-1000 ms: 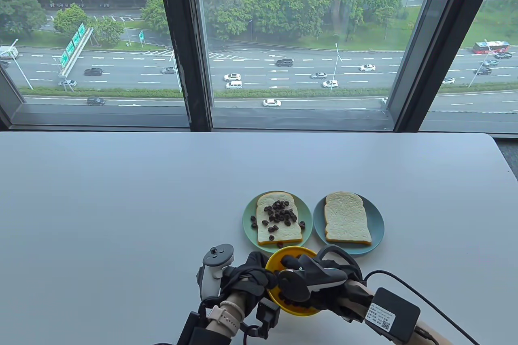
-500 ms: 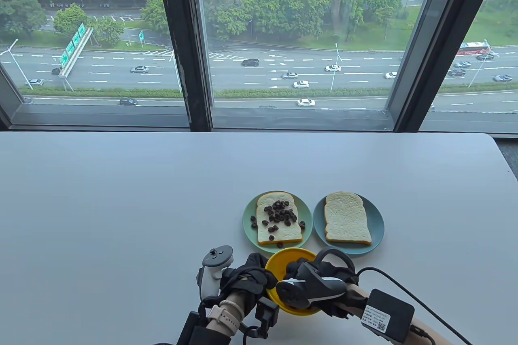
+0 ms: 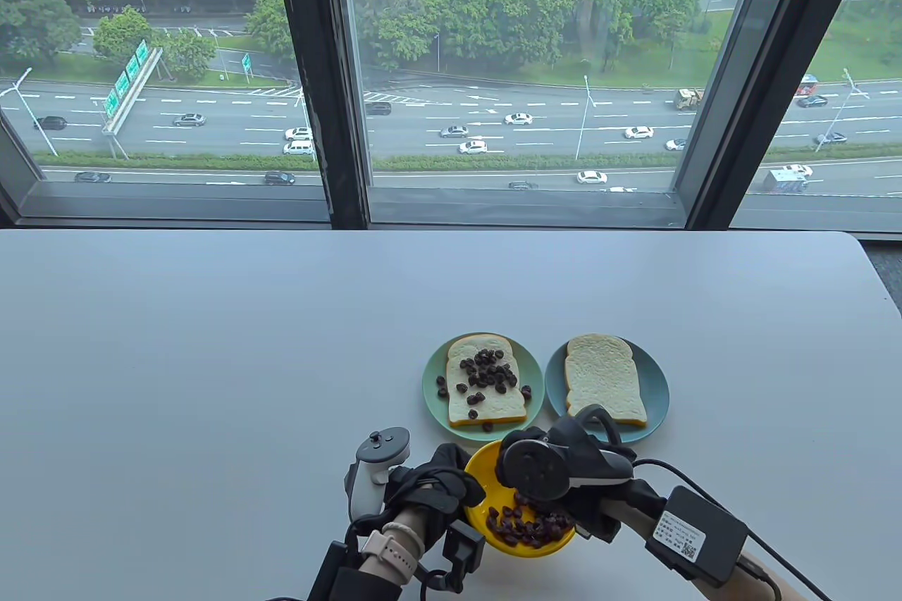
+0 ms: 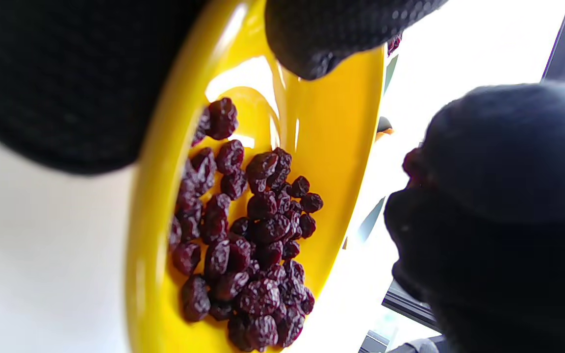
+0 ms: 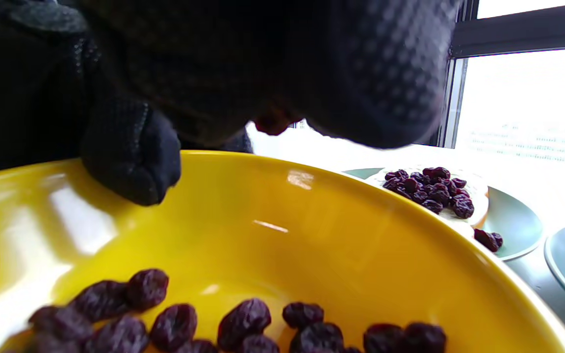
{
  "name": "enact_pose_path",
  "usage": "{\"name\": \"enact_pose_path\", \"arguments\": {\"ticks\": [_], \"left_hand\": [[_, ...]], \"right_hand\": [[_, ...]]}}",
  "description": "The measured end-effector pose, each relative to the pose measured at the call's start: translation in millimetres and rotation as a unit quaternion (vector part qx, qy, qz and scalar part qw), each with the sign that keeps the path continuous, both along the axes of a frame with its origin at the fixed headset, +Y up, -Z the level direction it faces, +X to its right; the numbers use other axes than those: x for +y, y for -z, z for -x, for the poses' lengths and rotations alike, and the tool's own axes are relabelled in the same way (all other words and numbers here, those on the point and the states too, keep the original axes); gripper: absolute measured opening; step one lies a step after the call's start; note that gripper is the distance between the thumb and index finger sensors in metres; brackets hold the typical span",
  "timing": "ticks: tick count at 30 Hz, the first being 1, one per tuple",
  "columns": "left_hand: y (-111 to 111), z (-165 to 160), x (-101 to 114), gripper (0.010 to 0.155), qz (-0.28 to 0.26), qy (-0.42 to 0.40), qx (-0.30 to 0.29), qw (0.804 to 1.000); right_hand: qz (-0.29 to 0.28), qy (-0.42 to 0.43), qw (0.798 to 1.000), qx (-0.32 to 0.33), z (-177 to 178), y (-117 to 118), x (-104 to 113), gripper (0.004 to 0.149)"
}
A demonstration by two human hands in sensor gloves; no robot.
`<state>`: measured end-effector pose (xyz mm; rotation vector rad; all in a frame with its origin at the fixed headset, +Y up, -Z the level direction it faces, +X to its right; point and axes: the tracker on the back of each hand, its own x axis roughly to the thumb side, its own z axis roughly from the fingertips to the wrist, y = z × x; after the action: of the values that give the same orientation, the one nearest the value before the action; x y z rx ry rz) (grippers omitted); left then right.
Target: Sprinkle cranberries onto toast
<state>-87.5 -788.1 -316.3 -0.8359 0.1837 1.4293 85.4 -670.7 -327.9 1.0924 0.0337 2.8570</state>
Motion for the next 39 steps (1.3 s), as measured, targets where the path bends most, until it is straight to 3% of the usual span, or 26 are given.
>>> {"name": "enact_pose_path", "arguments": {"ticks": [5, 10, 15, 23, 28, 32, 39], "left_hand": [[-0.3, 1.2, -2.3, 0.052, 0.009, 0.002, -0.004, 1.0], [-0.6, 0.9, -2.8, 0.052, 0.015, 0.004, -0.01, 1.0], [-1.1, 2.2, -4.3, 0.052, 0.022, 0.019, -0.015, 0.999], [-1.3, 2.0, -5.9, 0.052, 0.029, 0.016, -0.018, 0.999], [-2.0, 0.8, -7.2, 0.052, 0.032, 0.016, -0.02, 0.999], [-2.2, 0.6, -7.8, 0.052, 0.031, 0.022, -0.019, 0.999], [-2.4, 2.3, -6.2, 0.052, 0.026, 0.02, -0.013, 0.999]], "right_hand": [[0.016, 0.017, 0.998, -0.051, 9.5, 46.4, 0.1, 0.033], [0.03, -0.006, 0.993, -0.113, 21.6, 102.0, -30.3, 0.033], [0.048, -0.031, 0.986, -0.154, 24.0, 128.8, -59.0, 0.034], [0.053, -0.027, 0.984, -0.169, 20.6, 133.9, -72.3, 0.038], [0.047, -0.047, 0.987, -0.146, 17.0, 128.0, -66.9, 0.041], [0.077, -0.012, 0.987, -0.143, 10.2, 123.8, -61.4, 0.042], [0.072, 0.018, 0.99, -0.12, -4.9, 108.0, -46.2, 0.043]]}}
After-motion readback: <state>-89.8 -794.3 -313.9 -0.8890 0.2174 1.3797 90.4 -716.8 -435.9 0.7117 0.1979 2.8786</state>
